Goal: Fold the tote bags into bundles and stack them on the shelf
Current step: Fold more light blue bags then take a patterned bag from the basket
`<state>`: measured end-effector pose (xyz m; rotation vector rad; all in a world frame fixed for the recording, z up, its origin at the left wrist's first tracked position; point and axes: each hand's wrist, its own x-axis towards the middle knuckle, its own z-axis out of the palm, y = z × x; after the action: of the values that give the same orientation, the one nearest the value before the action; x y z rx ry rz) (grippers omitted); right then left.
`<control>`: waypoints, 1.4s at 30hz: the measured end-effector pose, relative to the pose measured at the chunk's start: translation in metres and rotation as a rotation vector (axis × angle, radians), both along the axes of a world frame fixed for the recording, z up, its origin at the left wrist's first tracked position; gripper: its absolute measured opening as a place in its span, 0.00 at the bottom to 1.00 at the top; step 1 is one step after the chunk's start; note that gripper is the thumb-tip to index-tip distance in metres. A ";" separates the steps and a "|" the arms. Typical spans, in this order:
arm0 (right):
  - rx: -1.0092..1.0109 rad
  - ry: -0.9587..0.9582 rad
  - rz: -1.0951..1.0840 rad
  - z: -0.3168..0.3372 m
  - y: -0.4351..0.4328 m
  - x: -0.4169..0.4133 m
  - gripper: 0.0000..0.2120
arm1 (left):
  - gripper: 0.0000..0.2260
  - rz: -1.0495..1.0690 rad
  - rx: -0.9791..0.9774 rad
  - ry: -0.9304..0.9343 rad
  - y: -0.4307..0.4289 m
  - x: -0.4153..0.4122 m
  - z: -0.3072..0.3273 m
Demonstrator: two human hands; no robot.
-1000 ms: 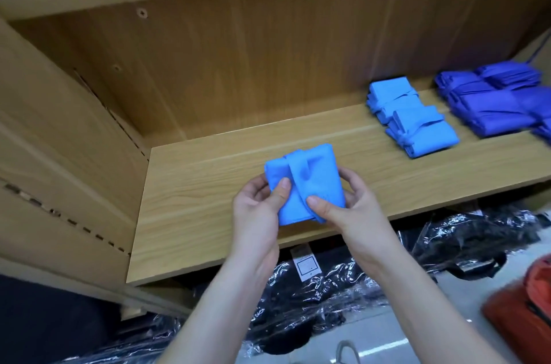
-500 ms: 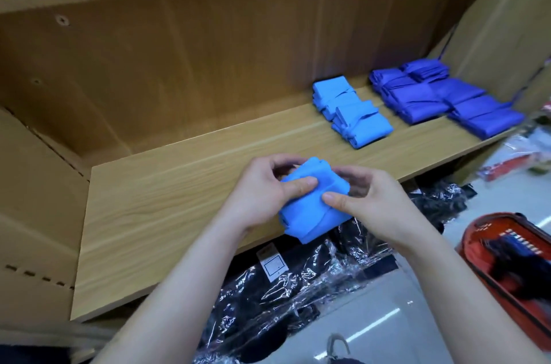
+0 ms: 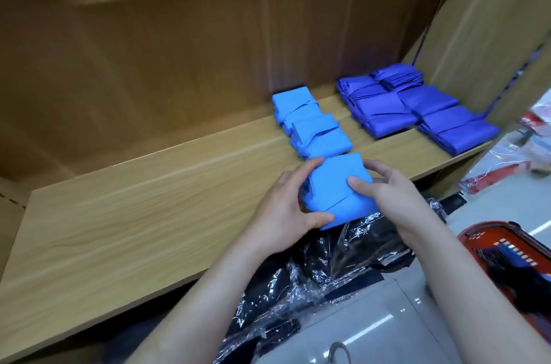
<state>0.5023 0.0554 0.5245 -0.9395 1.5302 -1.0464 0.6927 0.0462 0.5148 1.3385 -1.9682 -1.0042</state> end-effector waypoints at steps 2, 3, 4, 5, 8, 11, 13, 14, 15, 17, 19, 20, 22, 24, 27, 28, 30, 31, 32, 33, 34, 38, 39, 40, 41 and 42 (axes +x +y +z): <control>0.014 0.162 0.052 -0.008 -0.017 -0.013 0.19 | 0.40 0.046 0.024 0.024 -0.013 -0.016 -0.012; 0.008 0.273 0.086 -0.012 -0.025 -0.019 0.20 | 0.40 0.068 0.029 0.031 -0.018 -0.024 -0.017; 0.002 0.385 0.123 -0.014 -0.032 -0.024 0.19 | 0.41 0.093 0.029 0.038 -0.022 -0.030 -0.021; -0.002 0.484 0.153 -0.016 -0.038 -0.027 0.17 | 0.41 0.120 0.029 0.042 -0.025 -0.037 -0.024; -0.066 0.654 0.197 -0.024 -0.050 -0.037 0.18 | 0.39 0.168 0.018 0.057 -0.030 -0.049 -0.029; -0.116 0.597 0.256 -0.029 -0.056 -0.046 0.22 | 0.38 0.210 -0.078 -0.052 -0.029 -0.053 -0.029; -0.148 0.505 0.286 -0.031 -0.058 -0.052 0.28 | 0.37 0.247 -0.188 -0.191 -0.027 -0.054 -0.027; -0.159 0.459 0.314 -0.030 -0.058 -0.056 0.28 | 0.37 0.256 -0.231 -0.234 -0.025 -0.055 -0.026; -0.172 0.418 0.339 -0.030 -0.057 -0.059 0.27 | 0.36 0.254 -0.270 -0.260 -0.023 -0.055 -0.024; -0.185 0.349 0.346 -0.031 -0.056 -0.064 0.24 | 0.34 0.225 -0.311 -0.291 -0.019 -0.056 -0.020; -0.178 0.295 0.340 -0.032 -0.055 -0.070 0.23 | 0.33 0.185 -0.315 -0.332 -0.018 -0.057 -0.018; -0.177 0.279 0.343 -0.033 -0.054 -0.072 0.23 | 0.32 0.174 -0.304 -0.352 -0.018 -0.057 -0.017; -0.174 0.262 0.356 -0.033 -0.051 -0.075 0.25 | 0.32 0.167 -0.260 -0.359 -0.019 -0.057 -0.017; -0.172 0.243 0.367 -0.034 -0.046 -0.073 0.25 | 0.30 0.171 -0.250 -0.348 -0.022 -0.053 -0.017; -0.198 0.279 0.394 -0.037 -0.039 -0.068 0.24 | 0.29 0.187 -0.269 -0.349 -0.027 -0.047 -0.017; -0.204 0.292 0.402 -0.038 -0.038 -0.066 0.24 | 0.29 0.182 -0.273 -0.351 -0.028 -0.045 -0.016; -0.210 0.277 0.359 -0.038 -0.037 -0.065 0.24 | 0.29 0.156 -0.292 -0.348 -0.028 -0.044 -0.015; -0.205 0.260 0.305 -0.037 -0.035 -0.066 0.24 | 0.28 0.140 -0.300 -0.337 -0.028 -0.043 -0.015; -0.206 0.253 0.245 -0.035 -0.032 -0.068 0.23 | 0.27 0.128 -0.313 -0.317 -0.027 -0.043 -0.014; -0.219 0.265 0.184 -0.032 -0.028 -0.072 0.21 | 0.25 0.122 -0.332 -0.287 -0.026 -0.043 -0.011; -0.238 0.288 0.125 -0.029 -0.023 -0.077 0.18 | 0.23 0.119 -0.356 -0.252 -0.025 -0.043 -0.009; -0.343 0.456 -0.015 -0.012 0.012 -0.104 0.08 | 0.12 0.086 -0.483 -0.093 -0.020 -0.050 0.006; -0.356 0.526 -0.017 -0.009 0.024 -0.112 0.07 | 0.11 0.057 -0.508 -0.057 -0.018 -0.054 0.011; -0.362 0.620 -0.009 -0.005 0.037 -0.120 0.07 | 0.10 0.016 -0.526 -0.028 -0.015 -0.061 0.014; -0.367 0.729 -0.002 -0.003 0.049 -0.129 0.07 | 0.09 -0.030 -0.537 -0.009 -0.011 -0.069 0.016; -0.366 0.836 0.002 -0.002 0.061 -0.138 0.08 | 0.08 -0.079 -0.543 0.000 -0.007 -0.078 0.019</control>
<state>0.3645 0.1163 0.5225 -1.7873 2.0247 -0.9994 0.6143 0.0394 0.5335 0.9612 -2.1018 -0.4436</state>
